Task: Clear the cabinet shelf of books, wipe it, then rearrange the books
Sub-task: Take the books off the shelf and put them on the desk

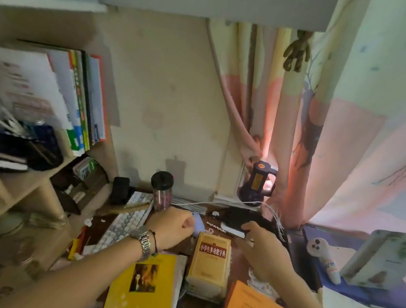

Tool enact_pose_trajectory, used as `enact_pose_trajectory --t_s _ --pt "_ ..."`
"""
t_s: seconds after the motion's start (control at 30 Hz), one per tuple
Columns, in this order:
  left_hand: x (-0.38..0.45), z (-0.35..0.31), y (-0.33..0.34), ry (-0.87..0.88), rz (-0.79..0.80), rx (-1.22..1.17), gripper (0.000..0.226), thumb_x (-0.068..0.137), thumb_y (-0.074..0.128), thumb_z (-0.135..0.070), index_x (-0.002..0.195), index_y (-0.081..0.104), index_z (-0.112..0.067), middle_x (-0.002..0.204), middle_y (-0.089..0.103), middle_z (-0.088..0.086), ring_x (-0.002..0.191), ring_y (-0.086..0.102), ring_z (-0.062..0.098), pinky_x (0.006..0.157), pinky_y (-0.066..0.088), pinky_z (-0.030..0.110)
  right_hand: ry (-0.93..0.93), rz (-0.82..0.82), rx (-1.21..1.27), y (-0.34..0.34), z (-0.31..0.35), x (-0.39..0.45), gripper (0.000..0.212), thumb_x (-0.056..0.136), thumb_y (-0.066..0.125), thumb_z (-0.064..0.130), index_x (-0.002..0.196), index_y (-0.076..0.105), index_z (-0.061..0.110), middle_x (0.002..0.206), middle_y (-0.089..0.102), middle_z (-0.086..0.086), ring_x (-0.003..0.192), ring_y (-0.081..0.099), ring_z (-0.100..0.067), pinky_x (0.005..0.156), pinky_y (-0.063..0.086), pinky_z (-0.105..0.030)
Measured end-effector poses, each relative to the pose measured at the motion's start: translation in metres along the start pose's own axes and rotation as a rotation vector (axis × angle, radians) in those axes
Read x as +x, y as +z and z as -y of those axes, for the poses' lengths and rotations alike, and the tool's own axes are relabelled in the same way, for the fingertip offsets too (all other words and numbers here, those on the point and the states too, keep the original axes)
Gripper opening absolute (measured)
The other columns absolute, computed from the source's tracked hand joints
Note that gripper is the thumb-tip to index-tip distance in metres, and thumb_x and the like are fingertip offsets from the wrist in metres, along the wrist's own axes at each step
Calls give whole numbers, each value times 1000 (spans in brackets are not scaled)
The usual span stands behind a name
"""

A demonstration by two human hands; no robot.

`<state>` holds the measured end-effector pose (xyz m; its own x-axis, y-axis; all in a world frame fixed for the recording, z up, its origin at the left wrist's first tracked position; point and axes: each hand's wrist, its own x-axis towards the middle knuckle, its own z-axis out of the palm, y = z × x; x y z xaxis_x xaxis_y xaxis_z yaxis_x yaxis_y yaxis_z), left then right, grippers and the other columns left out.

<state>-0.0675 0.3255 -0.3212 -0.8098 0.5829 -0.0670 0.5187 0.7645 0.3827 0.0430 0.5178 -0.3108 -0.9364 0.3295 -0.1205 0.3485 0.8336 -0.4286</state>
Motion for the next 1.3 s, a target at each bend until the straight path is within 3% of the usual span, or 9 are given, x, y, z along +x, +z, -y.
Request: enact_pose_trajectory --t_s 0.1,0.5,0.73,0.9,1.13,1.3 --pt "-7 13 -47 -23 -76 -12 22 93 52 -33 109 65 -25 107 68 -8 97 63 9 81 51 26 -118 -66 -13 -19 32 14 35 95 54 37 128 50 26 118 64 4 90 61 -9 80 52 -22" --pt "-67 45 -208 -100 -391 33 24 95 50 -35 115 61 -28 109 63 -14 100 59 4 90 50 30 -557 -245 -1 -99 184 45 34 95 52 42 128 48 34 110 63 14 99 58 -9 87 48 -28" --pt "-113 53 -284 -153 -567 162 22 95 51 -35 112 63 -27 102 60 -17 92 59 3 75 48 16 -751 -265 10 -131 269 51 33 96 49 43 127 47 32 111 63 14 105 59 -13 85 45 -30" --pt "-140 52 -329 -212 -699 299 23 94 51 -37 109 65 -29 108 65 -14 99 60 7 85 50 30 -867 -289 99 -147 322 51 31 94 55 38 123 52 30 94 58 17 103 59 -16 88 47 -34" --pt "-169 62 -371 -283 -817 431 26 90 57 -33 114 63 -30 115 64 -9 99 59 12 77 49 30 -1015 -323 124 -159 377 46 32 92 55 38 123 52 28 107 66 10 103 60 -20 86 50 -39" --pt "-188 77 -388 -372 -803 513 30 88 60 -33 118 60 -30 115 62 -7 96 53 9 63 35 22 -1099 -293 216 -165 406 43 35 93 57 35 126 54 25 91 60 17 93 62 -14 83 52 -37"
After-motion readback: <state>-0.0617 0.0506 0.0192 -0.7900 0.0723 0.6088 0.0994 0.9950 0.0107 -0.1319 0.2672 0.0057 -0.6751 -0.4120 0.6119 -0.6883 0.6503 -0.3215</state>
